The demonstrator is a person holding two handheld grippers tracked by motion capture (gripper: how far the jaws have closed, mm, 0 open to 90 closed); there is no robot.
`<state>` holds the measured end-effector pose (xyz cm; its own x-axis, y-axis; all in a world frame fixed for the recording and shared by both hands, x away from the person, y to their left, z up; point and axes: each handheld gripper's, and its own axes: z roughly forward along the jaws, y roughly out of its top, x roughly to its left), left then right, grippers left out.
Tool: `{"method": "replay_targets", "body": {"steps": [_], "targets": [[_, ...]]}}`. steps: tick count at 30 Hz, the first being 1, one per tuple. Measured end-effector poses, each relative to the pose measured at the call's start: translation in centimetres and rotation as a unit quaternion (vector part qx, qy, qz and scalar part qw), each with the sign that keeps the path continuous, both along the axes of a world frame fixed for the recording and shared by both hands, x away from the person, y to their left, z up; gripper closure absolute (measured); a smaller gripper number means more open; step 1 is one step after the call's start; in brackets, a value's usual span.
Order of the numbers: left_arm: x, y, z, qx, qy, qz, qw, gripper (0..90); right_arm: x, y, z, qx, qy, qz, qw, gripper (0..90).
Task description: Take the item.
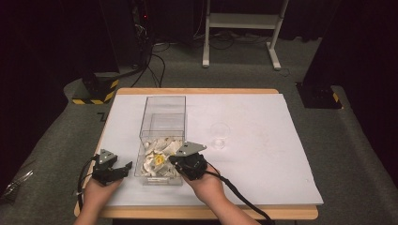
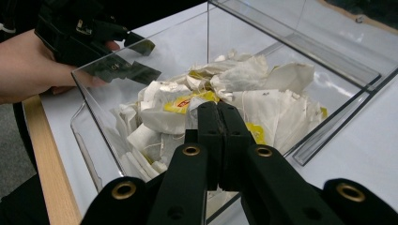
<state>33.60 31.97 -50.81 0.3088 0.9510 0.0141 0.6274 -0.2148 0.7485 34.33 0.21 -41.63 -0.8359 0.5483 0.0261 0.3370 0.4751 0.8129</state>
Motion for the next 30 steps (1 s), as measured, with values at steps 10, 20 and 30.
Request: {"method": "replay_targets", "body": {"steps": [10, 20, 30], "targets": [[0.0, 0.0, 0.0, -0.002, 0.001, 0.001, 1.0, 30.0, 0.1, -0.4, 0.9, 0.019, -0.016, -0.009, 0.9997, 89.3], [0.0, 0.0, 0.0, -0.002, 0.001, 0.001, 1.0, 30.0, 0.0, -0.5, 1.0, 0.029, -0.03, -0.012, 0.9991, 89.3], [-0.1, -0.1, 0.0, -0.003, 0.0, 0.001, 1.0, 30.2, -0.2, -0.6, 1.4, 0.048, -0.044, -0.014, 0.9978, 89.3]]}}
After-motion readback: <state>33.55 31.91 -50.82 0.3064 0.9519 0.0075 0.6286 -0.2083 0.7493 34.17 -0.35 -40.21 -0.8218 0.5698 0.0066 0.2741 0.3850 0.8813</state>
